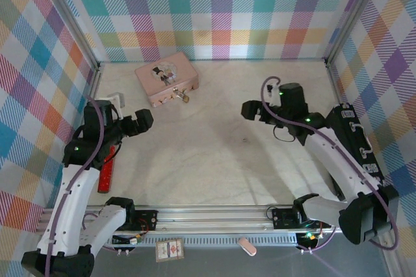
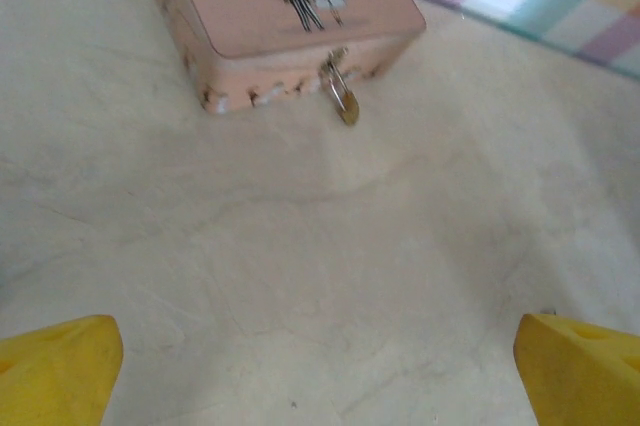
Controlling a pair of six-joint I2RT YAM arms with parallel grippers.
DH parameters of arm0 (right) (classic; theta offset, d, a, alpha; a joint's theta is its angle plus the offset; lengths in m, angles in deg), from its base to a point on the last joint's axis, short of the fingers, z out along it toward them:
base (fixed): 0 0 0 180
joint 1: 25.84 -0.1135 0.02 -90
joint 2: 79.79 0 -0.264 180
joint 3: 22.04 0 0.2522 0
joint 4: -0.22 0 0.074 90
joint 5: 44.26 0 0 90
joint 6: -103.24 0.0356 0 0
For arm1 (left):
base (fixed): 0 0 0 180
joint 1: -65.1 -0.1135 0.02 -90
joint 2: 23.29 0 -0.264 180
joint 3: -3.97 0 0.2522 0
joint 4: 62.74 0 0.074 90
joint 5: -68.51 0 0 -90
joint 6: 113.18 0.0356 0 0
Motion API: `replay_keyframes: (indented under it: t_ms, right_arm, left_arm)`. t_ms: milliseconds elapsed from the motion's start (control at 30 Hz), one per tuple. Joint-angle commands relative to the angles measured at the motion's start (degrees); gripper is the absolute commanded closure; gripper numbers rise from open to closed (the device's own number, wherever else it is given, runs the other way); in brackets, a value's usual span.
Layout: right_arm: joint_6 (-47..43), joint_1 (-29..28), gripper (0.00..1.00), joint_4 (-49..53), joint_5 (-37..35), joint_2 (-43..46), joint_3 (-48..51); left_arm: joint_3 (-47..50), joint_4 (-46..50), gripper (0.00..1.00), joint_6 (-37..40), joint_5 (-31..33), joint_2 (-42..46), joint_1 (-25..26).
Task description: Unlock the padlock with the key
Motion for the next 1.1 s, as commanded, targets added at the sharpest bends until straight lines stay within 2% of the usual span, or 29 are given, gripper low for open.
replay_keyframes:
  t_ms: [0,100,233,367,500,667,800,1067]
  right_arm:
    - [0.8,-2.9,0.01,9.6,-7.8,-4.1,-1.7]
    - [2.5,-5.6,0.03,13.4,-11.3,-9.1,-3.7]
    - [2.6,-9.4,0.05,17.0,-13.4,-16.6,-8.3]
    - [1.8,-13.0,0.05,21.0,-16.8,-23.7,-13.3]
    - [1.7,-14.8,0.06,24.0,-17.2,-29.9,-17.0]
    - [1.3,-17.2,0.18,27.6,-20.1,-35.8,-20.7]
    - [1.2,-17.2,0.23,29.8,-22.2,-39.6,-22.9]
    - [-2.0,-17.2,0.41,31.8,-26.9,-44.8,-25.9]
  left_arm:
    - [1.6,0.3,0.00,0.8,-1.9,1.5,0.8]
    - [2.8,1.0,0.00,-0.4,-2.7,-0.4,1.0]
    - [1.4,4.2,0.00,-0.8,0.6,-2.6,1.6]
    - [-1.6,7.4,0.00,-1.4,-1.9,-3.1,1.8]
    - [2.1,4.6,0.00,-1.6,-0.9,-1.7,2.8]
    - [3.5,5.1,0.00,-1.4,1.1,-3.2,3.8]
    - [3.6,4.5,0.00,-1.5,1.6,-3.4,4.0]
    - [3.7,5.0,0.00,-1.6,3.4,-3.9,4.0]
